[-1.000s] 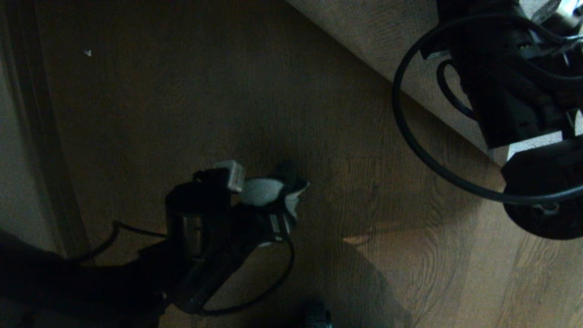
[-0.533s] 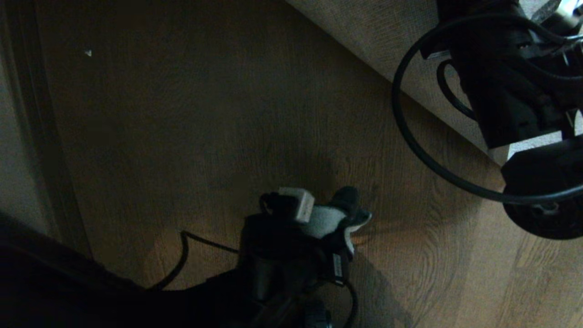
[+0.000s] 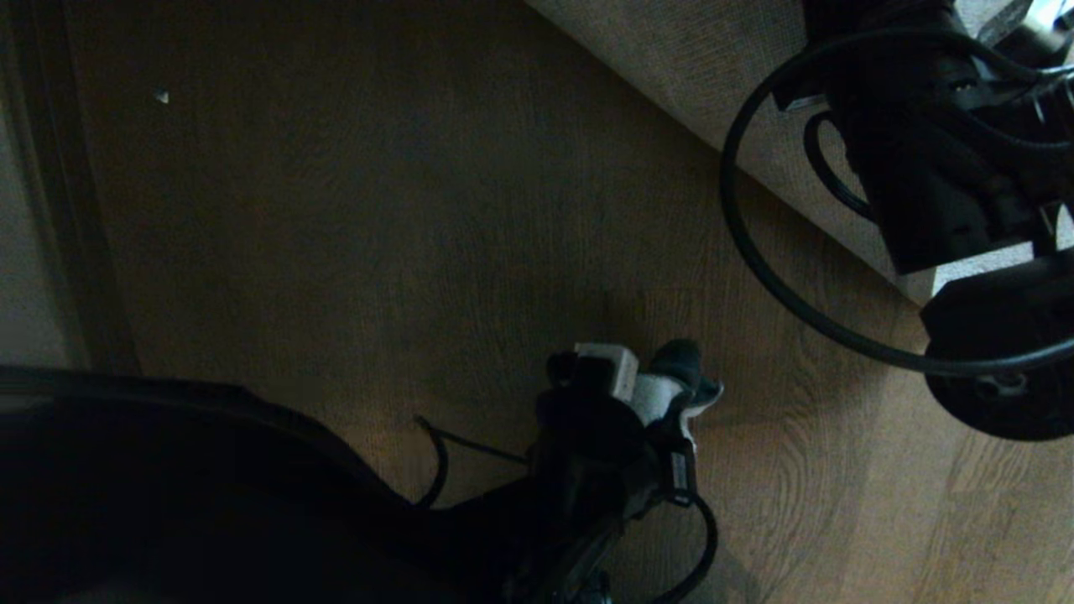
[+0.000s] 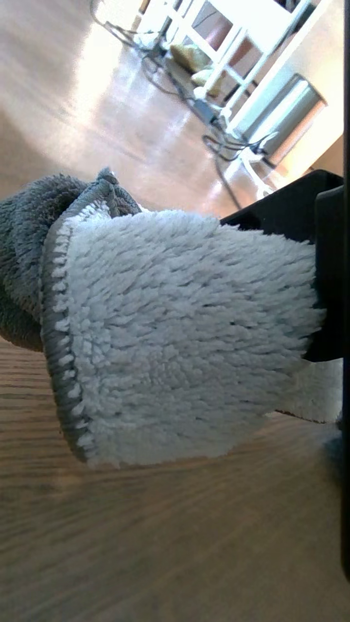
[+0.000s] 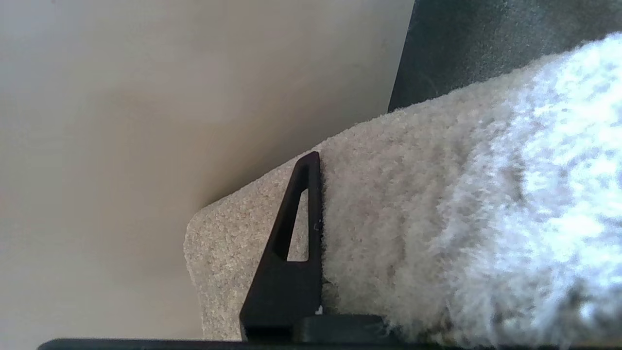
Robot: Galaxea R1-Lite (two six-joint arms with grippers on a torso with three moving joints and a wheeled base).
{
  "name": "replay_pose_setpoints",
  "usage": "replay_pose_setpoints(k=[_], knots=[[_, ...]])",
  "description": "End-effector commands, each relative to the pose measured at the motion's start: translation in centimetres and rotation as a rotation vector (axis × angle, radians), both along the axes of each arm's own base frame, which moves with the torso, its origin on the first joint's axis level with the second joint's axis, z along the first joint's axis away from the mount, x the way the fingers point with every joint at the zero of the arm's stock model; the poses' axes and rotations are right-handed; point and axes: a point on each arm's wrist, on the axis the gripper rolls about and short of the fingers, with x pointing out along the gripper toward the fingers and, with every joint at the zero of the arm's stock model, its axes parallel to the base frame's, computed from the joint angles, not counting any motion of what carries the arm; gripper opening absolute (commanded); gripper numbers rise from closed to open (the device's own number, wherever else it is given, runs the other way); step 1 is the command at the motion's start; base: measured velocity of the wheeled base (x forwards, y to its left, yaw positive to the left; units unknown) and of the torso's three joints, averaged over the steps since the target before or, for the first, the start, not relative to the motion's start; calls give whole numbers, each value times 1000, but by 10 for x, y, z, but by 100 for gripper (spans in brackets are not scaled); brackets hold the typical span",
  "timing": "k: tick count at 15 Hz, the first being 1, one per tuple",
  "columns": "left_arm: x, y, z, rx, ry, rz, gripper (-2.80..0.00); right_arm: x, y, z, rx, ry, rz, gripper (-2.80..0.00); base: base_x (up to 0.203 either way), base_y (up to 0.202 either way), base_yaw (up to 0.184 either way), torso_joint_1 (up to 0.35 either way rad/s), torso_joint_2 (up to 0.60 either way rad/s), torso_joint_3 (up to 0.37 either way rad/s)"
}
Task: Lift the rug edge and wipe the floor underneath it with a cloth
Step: Wipe the floor under the carpet with a rag
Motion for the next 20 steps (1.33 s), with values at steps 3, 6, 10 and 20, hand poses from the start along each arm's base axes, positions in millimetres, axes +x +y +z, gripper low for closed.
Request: replay_pose_setpoints(k=[3, 6, 10, 20], knots=[[29, 3, -10, -21, -12, 68, -280, -2, -2, 1, 29, -33, 3, -280, 0, 0, 0, 0, 0, 0], [55, 24, -3, -43, -30, 153, -280, -2, -2, 2, 31, -35, 5, -280, 0, 0, 0, 0, 0, 0], [88, 69, 22, -89, -70, 294, -280, -3, -2, 3, 32, -38, 4, -280, 0, 0, 0, 0, 0, 0], [73, 189, 66, -113, -116, 549, -280, -4, -1, 4, 3, -64, 29, -280, 0, 0, 0, 0, 0, 0]])
